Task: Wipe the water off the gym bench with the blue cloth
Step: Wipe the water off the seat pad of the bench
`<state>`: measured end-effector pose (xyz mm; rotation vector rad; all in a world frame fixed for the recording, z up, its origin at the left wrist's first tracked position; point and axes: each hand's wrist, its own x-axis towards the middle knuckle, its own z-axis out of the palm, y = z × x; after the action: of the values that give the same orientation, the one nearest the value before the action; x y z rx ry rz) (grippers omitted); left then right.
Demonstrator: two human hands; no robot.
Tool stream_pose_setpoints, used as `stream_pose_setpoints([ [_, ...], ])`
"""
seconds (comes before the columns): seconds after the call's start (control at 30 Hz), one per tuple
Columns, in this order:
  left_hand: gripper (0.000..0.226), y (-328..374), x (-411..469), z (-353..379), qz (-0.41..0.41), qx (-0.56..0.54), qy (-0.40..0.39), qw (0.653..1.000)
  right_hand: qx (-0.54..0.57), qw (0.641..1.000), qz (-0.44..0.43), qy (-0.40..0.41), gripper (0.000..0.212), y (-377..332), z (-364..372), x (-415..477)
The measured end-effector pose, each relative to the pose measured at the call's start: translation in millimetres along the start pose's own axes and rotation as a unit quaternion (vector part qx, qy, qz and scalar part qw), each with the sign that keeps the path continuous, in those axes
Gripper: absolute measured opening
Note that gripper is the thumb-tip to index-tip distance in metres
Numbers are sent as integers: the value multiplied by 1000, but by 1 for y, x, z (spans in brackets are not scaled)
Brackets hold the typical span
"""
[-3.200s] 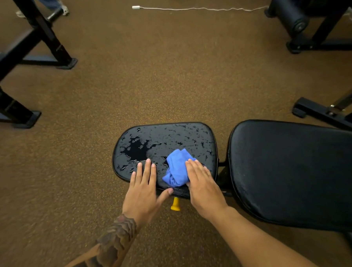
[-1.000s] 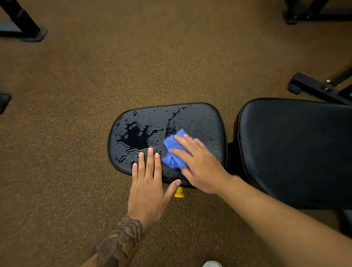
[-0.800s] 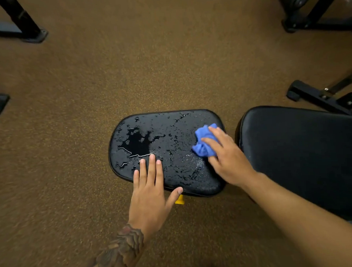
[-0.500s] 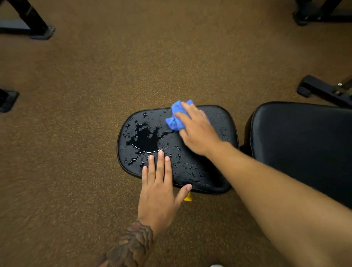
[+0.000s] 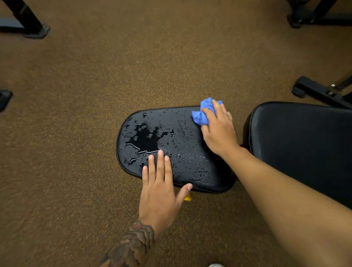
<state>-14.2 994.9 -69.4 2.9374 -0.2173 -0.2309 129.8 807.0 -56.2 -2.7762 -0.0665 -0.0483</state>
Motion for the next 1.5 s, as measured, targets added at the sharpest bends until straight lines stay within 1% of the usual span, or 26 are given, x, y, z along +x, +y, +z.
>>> stream_pose_setpoints([
  [0.07, 91, -1, -1, 0, 1, -1, -3, 1000, 1, 999, -36, -16, 54, -21, 8, -4],
  [0.13, 90, -1, 0, 1, 3, -5, -6, 1000, -3, 992, -116, -51, 54, -30, 9, -39],
  [0.2, 90, -1, 1, -1, 2, -12, -6, 1000, -3, 981, -174, -91, 52, -25, 0, -88],
  [0.27, 90, -1, 0, -1, 4, -14, -5, 1000, 3, 975, -193, -111, 52, -7, -13, -130],
  [0.3, 90, -1, -1, -2, 5, -17, -3, 1000, 5, 976, -188, -110, 51, 5, -18, -142],
  [0.37, 90, 0, -2, -3, 4, -21, 0, 1000, 9, 984, -147, -100, 51, 24, -25, -143],
  [0.5, 90, 0, -1, -2, 4, -24, 9, 1000, 19, 999, -33, -34, 45, 26, -16, -86],
  [0.57, 90, -1, -2, 0, 4, -22, 10, 1000, 8, 1000, -13, -17, 46, 10, -6, -60],
  [0.63, 90, -1, -2, 1, 2, -22, 12, 1000, 6, 999, -28, -24, 50, -9, 2, -55],
  [0.7, 91, -1, -2, 1, 2, -22, 11, 1000, 5, 993, -100, -61, 53, -23, 5, -76],
  [0.77, 91, -2, -1, 0, 5, -28, 13, 1000, -1, 977, -185, -109, 52, -22, -3, -110],
  [0.83, 93, -3, -1, -1, 11, -37, 13, 999, 8, 966, -220, -136, 51, -4, -15, -133],
  [0.9, 94, -5, -2, -2, 18, -50, 12, 999, 15, 972, -197, -126, 51, 16, -23, -137],
  [0.97, 94, -8, -3, -5, 25, -68, 15, 997, 24, 986, -132, -96, 51, 23, -24, -124],
  [1.07, 94, -12, -5, -8, 36, -101, 18, 994, 20, 997, -52, -51, 50, 2, -12, -89],
  [1.13, 94, -13, -6, -9, 38, -114, 21, 993, 15, 999, -33, -35, 48, -24, -1, -67],
  [1.2, 93, -13, -5, -9, 37, -114, 18, 993, 15, 998, -53, -42, 49, -48, 9, -56],
  [1.27, 93, -13, -3, -6, 36, -107, 17, 994, 18, 992, -106, -67, 51, -66, 14, -59],
  [1.33, 93, -13, -2, -3, 30, -101, 18, 994, 17, 985, -154, -82, 53, -69, 17, -68],
  [1.5, 94, -13, -1, 2, 31, -69, 26, 997, 8, 979, -175, -108, 51, -63, 15, -69],
])
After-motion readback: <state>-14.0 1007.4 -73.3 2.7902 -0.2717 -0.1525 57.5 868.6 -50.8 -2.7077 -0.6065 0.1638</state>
